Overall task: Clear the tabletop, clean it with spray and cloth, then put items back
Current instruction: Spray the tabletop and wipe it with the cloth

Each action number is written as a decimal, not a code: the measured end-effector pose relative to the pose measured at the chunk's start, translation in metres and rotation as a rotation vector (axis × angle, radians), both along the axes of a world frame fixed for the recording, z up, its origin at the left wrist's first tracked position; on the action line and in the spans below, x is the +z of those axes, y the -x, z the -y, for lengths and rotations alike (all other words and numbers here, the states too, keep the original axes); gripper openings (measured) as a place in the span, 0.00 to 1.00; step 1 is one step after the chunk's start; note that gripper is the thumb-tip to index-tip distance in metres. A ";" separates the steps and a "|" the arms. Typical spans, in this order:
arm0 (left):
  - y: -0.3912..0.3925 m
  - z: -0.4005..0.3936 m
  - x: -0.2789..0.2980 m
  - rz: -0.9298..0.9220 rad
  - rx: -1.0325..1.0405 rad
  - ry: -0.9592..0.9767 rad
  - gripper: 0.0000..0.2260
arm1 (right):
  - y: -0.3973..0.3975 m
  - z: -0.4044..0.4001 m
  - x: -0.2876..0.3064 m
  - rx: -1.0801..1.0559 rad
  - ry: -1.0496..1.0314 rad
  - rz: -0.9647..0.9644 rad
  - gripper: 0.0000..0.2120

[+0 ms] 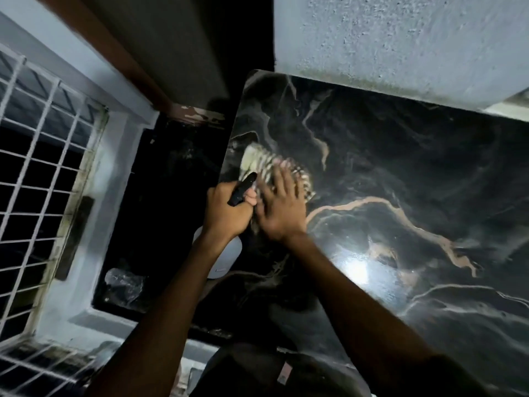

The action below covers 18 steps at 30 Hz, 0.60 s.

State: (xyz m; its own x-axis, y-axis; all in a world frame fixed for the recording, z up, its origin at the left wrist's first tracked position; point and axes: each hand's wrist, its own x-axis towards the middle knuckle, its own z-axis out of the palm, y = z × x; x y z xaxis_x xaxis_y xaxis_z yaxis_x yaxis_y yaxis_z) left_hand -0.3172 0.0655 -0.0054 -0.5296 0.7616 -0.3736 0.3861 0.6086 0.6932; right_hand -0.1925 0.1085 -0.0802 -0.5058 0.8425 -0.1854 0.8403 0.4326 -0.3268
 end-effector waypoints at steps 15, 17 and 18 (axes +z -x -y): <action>-0.131 -0.003 0.013 0.080 -0.191 0.013 0.10 | -0.251 -0.007 0.001 -0.633 0.056 0.130 0.33; -0.151 -0.006 0.013 0.089 -0.209 0.025 0.09 | -0.236 0.016 -0.004 -0.567 0.052 0.093 0.32; -0.162 -0.007 0.013 0.085 -0.234 0.020 0.09 | -0.236 0.035 -0.006 -0.483 0.038 0.083 0.32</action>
State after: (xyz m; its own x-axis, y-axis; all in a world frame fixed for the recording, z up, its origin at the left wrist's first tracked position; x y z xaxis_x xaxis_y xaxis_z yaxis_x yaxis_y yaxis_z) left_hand -0.1552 0.0728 0.0080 -0.3060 0.8520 -0.4249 0.4592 0.5230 0.7180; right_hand 0.0432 0.0733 -0.0862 -0.0411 0.9690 -0.2435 0.9659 -0.0238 -0.2578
